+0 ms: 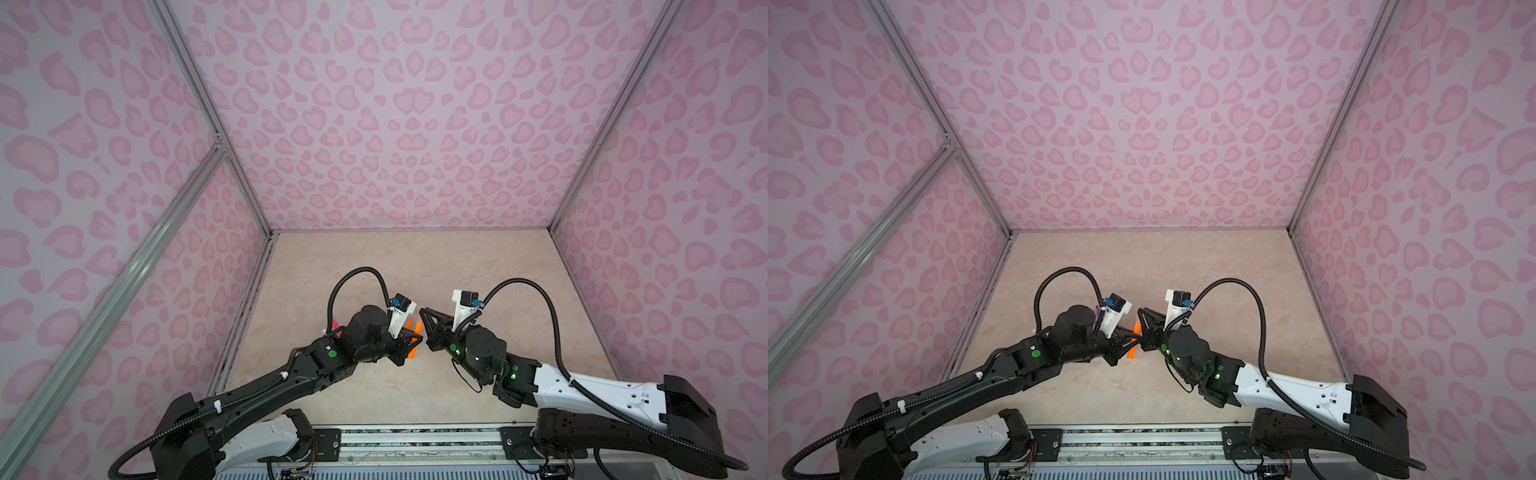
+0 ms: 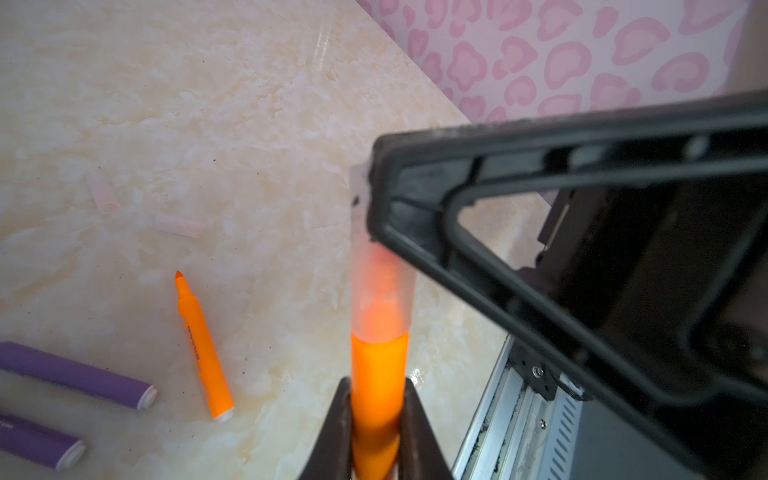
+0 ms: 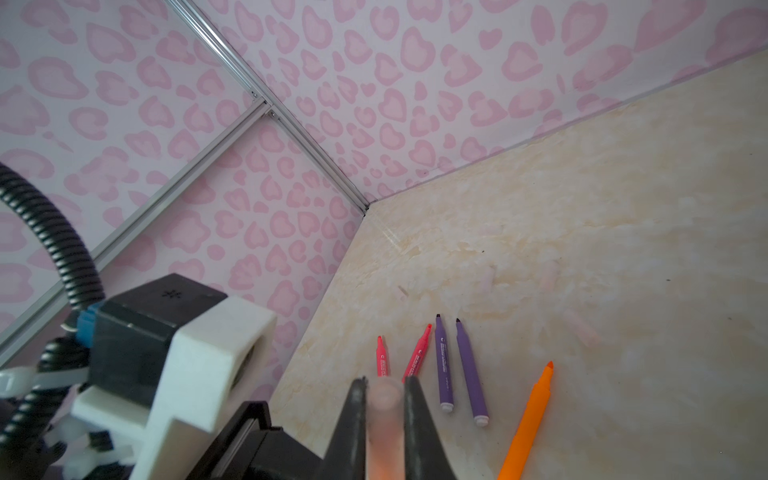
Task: Insert the pens into the pen caps
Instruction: 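Push the cap down over the highlighter tip with the right gripper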
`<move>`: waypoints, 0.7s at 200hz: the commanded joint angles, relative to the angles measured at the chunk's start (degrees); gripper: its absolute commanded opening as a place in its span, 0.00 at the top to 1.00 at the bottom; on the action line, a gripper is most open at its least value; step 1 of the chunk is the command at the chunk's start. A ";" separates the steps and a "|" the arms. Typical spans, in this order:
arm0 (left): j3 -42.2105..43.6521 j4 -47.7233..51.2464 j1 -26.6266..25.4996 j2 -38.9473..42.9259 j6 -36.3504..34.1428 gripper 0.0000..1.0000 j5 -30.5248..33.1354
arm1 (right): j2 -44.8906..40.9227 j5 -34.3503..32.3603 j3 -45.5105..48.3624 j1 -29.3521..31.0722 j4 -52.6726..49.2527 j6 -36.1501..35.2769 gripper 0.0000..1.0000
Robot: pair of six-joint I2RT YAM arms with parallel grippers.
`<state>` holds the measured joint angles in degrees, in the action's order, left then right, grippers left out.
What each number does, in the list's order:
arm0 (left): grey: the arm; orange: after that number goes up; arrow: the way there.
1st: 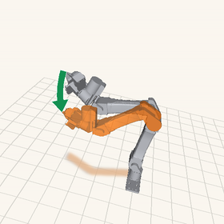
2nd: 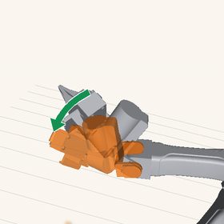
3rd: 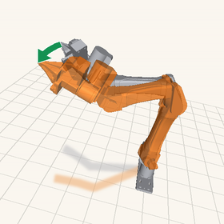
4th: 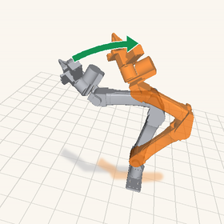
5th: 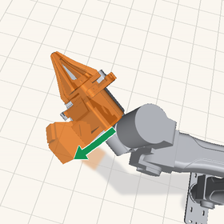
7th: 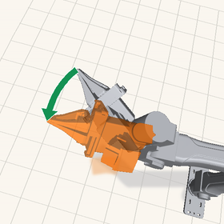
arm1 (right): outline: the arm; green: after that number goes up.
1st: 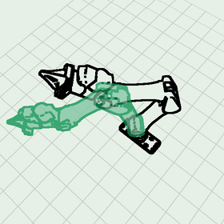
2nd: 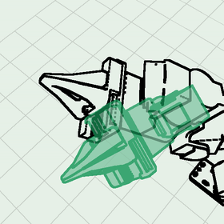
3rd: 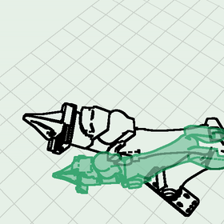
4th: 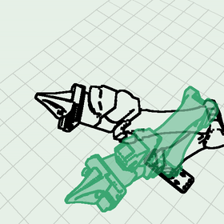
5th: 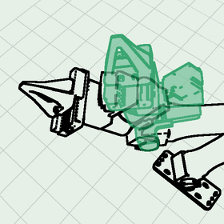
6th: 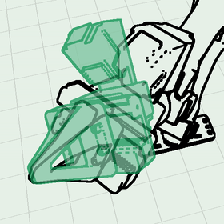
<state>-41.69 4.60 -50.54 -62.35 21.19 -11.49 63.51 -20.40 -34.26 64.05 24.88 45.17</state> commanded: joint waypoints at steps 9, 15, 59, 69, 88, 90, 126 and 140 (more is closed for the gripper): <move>1.04 -7.69 1.70 1.82 2.31 0.96 1.42 | 0.05 12.15 1.16 0.11 6.11 -0.38 1.00; 1.27 -8.13 2.19 2.13 2.64 0.96 0.48 | 0.08 12.81 1.44 0.02 7.01 -0.58 1.00; 3.56 -12.44 6.86 3.59 5.81 0.96 -8.79 | 0.10 18.20 2.87 -0.63 12.52 -1.92 1.00; 3.88 -13.52 7.38 3.88 6.09 0.96 -10.77 | 0.01 19.48 3.34 -0.94 13.84 -1.98 1.00; 4.71 -15.06 7.71 4.81 6.62 0.96 -13.19 | -0.05 22.24 4.23 -2.05 16.26 -1.76 1.00; 4.76 -15.06 7.71 4.96 6.59 0.96 -13.40 | -0.12 22.64 4.30 -2.25 16.60 -1.71 1.00; 6.49 -19.51 9.18 7.00 8.25 0.96 -17.59 | -0.84 28.27 6.13 -3.45 22.05 -1.53 1.00; 6.47 -19.71 9.32 7.27 8.25 0.96 -18.33 | -0.43 31.44 5.81 -3.49 23.45 -1.83 1.00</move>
<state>-35.31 -5.78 -42.11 -55.66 26.61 -32.27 62.83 -3.81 -28.71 60.20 43.16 42.92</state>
